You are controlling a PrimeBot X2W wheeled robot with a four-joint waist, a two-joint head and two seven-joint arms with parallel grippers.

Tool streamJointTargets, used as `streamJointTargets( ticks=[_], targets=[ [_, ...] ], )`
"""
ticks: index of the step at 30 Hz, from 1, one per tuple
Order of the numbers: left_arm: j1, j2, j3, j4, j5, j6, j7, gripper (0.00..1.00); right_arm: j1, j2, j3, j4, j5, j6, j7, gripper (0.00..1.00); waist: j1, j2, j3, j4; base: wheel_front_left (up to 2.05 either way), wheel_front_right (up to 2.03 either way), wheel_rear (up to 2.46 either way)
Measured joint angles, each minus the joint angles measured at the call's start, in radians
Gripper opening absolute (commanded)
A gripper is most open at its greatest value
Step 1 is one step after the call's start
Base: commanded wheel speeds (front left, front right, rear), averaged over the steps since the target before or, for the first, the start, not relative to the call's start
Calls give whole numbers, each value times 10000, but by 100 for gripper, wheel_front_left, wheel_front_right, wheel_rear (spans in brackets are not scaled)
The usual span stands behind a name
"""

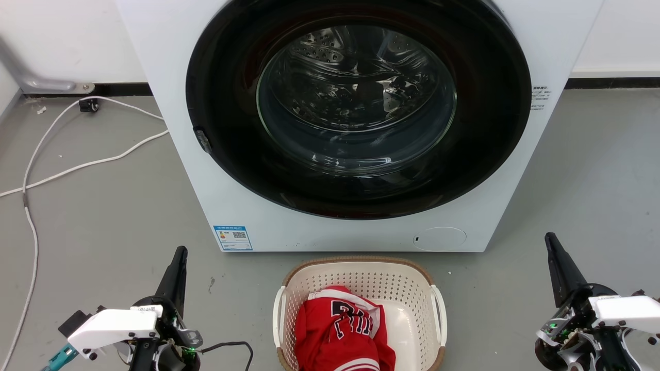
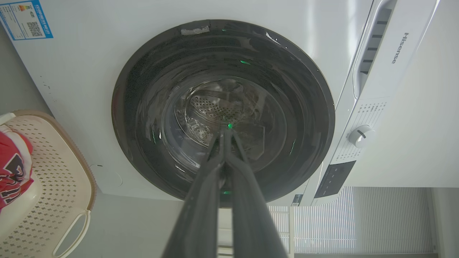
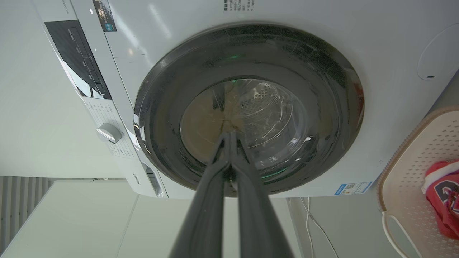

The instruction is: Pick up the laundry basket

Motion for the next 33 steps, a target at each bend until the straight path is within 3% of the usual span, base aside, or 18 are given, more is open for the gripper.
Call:
streamJointTargets(
  ticks=[27,28,33],
  targets=[
    [-2,-17,19,2,12,0,12,0,0,6,-10,0,-2,0,13,0,0,0,0,0,0,0,0],
    [-2,-17,21,2,12,0,12,100,0,6,-10,0,-2,0,13,100,0,0,0,0,0,0,0],
    [297,-77,-71,307,10,0,-50,100,324,36,40,274,-2,-2,-59,100,0,0,0,-1,0,0,0]
  ],
)
